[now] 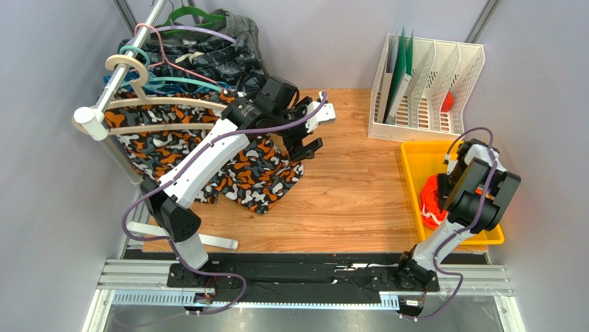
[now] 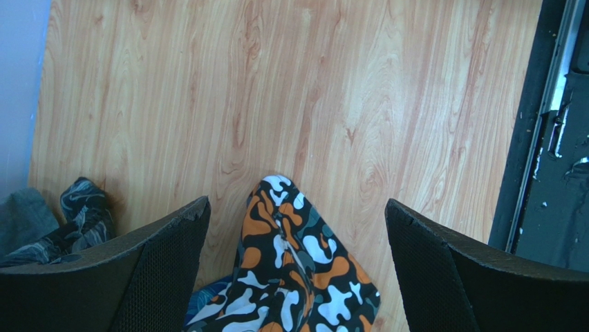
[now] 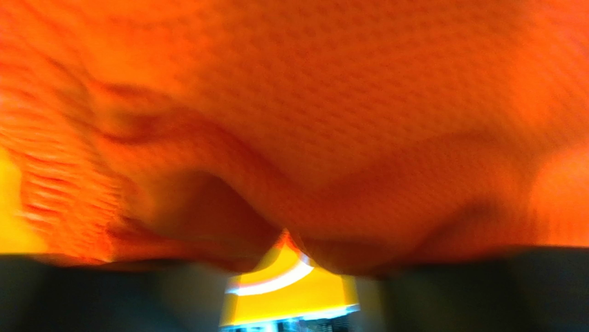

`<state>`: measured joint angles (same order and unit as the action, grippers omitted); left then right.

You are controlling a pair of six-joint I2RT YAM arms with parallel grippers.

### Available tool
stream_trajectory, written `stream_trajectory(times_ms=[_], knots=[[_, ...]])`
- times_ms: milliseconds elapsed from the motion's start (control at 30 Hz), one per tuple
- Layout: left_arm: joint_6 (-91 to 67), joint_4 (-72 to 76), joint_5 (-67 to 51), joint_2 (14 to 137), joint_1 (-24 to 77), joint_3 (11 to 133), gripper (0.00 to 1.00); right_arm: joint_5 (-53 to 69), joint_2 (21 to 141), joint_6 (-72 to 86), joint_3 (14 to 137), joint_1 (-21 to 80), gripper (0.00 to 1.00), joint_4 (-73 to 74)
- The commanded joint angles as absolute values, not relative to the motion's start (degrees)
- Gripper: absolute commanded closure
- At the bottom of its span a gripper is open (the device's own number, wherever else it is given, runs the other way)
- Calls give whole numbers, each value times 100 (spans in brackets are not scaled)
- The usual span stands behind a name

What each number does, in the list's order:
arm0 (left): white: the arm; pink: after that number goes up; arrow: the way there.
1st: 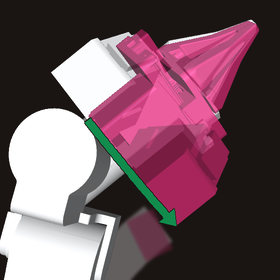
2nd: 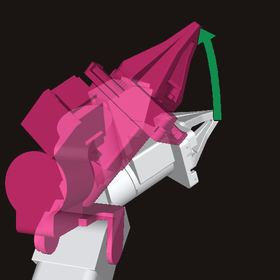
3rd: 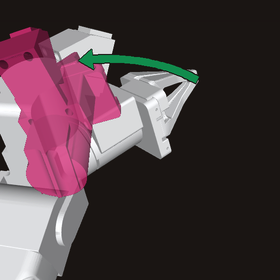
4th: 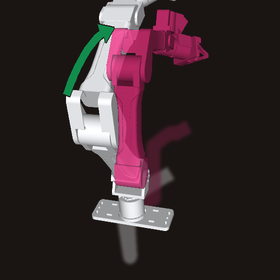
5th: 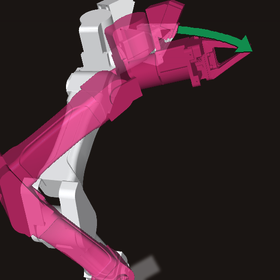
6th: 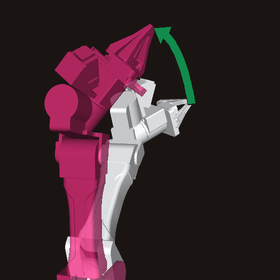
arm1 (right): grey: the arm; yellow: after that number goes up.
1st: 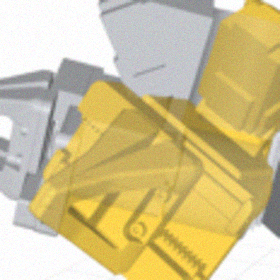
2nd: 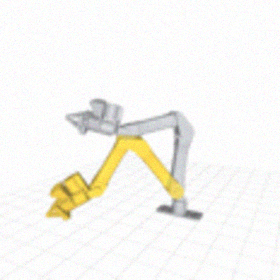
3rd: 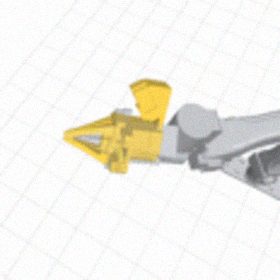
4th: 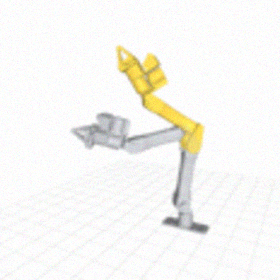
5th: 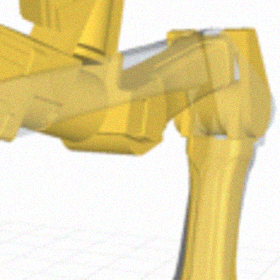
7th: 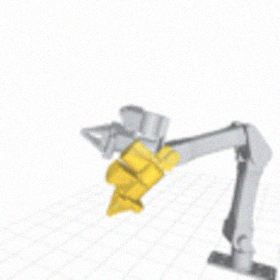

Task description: Place the shorts on the hanger

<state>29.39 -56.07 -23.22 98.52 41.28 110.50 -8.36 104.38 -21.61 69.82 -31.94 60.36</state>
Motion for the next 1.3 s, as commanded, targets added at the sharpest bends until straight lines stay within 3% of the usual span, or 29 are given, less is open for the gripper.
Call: stream_trajectory(times_ms=[0,200,433,567,700,900,1067,1100,1133,1200,1233,1267], knots=[[3050,-5713,-2285,9633,4131,11039,1,-88,10566,-1986,7267,-3199,100,5782],[3041,-5704,-2276,9633,4131,11100,1,1420,9504,-1960,8084,-3164,100,6433],[2874,-5520,-2241,9659,4122,11180,1,2723,8580,-1916,9928,-2699,100,7127],[2664,-5423,-2048,9712,4122,11355,1,3260,8227,-1819,10958,-1972,100,7286],[2147,-5221,-1942,9677,3999,11470,1,3042,7928,-1706,11679,-942,100,7120],[1328,-4800,-2635,9501,3376,11567,1,3234,7568,-1283,11778,-27,100,6636],[1380,-4685,-2812,9255,3287,11110,1,3446,7260,-1178,10602,149,100,6302],[1415,-4685,-2900,9229,3287,11014,1,3358,7190,-1178,9964,149,96,6241],[1441,-4685,-2944,9202,3287,10926,1,3201,7181,-1178,9688,141,76,6240],[1608,-4737,-3049,9132,3296,10618,1,2726,7285,-1195,8986,123,48,6336],[1669,-4763,-3067,9080,3296,10504,1,2646,7338,-1230,8791,97,14,6494],[1853,-4851,-3085,9070,3296,10294,1,2628,7382,-1283,8676,62,9,6573]])
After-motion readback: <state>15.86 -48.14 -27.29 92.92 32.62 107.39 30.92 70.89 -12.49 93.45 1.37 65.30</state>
